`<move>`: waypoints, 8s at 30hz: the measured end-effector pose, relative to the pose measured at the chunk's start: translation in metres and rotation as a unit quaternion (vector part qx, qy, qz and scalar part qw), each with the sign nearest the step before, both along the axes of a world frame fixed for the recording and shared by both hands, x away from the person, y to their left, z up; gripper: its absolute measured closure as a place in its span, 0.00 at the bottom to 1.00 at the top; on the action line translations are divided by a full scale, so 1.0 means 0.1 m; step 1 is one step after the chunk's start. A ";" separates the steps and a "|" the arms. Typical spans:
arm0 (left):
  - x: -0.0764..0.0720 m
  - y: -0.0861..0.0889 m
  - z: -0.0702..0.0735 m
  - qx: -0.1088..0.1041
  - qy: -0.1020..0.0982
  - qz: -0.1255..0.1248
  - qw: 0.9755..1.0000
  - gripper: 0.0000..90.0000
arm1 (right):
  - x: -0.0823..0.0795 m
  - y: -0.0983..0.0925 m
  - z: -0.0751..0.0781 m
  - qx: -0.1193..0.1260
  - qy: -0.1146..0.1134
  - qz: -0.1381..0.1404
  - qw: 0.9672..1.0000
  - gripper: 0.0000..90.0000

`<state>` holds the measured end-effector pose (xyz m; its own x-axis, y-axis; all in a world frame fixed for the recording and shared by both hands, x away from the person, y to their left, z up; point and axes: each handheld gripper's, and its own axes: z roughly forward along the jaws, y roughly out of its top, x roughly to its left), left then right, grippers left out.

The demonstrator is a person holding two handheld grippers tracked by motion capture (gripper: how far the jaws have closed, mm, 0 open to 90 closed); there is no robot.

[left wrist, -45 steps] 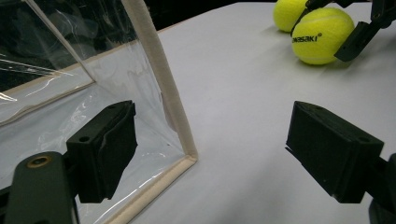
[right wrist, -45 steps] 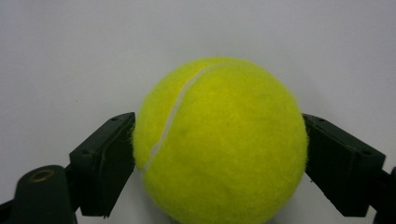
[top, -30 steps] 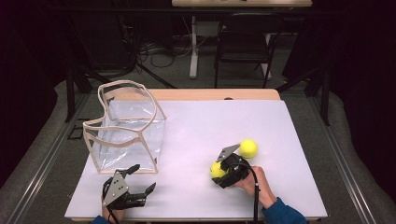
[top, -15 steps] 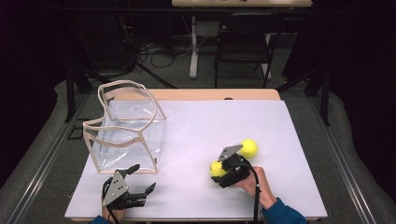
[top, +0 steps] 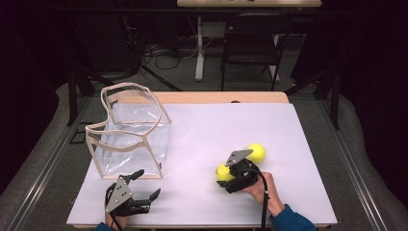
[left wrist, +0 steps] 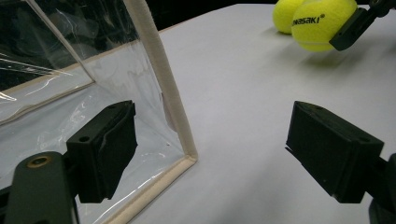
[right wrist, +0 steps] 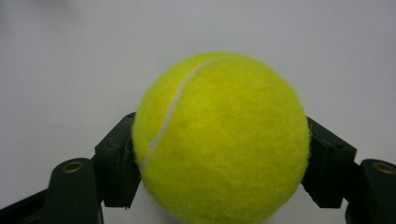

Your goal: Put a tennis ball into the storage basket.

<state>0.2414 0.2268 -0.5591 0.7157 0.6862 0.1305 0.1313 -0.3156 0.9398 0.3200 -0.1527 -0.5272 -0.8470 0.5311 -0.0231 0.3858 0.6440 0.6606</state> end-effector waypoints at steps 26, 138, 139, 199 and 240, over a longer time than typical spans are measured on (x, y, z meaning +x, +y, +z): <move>0.00 0.00 0.00 0.000 -0.001 0.000 1.000 0.18 | -0.03 0.05 0.06 0.029 -0.038 -0.001 0.999 0.29; 0.00 0.00 -0.01 -0.010 0.004 -0.004 1.000 0.18 | 0.60 0.61 0.89 0.082 -0.060 0.044 0.994 0.29; 0.00 0.00 -0.01 -0.010 0.004 -0.004 1.000 0.18 | 0.61 0.62 0.90 0.084 -0.059 0.044 0.994 0.29; 0.00 0.01 0.00 -0.012 0.002 -0.001 1.000 0.18 | 0.99 1.15 1.46 0.071 -0.066 0.079 0.992 0.30; 0.01 0.03 -0.01 -0.021 0.004 -0.006 1.000 0.18 | 1.16 1.78 2.05 0.028 -0.079 0.099 0.992 0.30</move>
<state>0.2423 0.2295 -0.5597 0.7240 0.6829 0.0969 0.1349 -0.2780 0.9511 0.4356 0.0254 -0.3223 -0.9232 0.3584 -0.1388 0.1438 0.6572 0.7399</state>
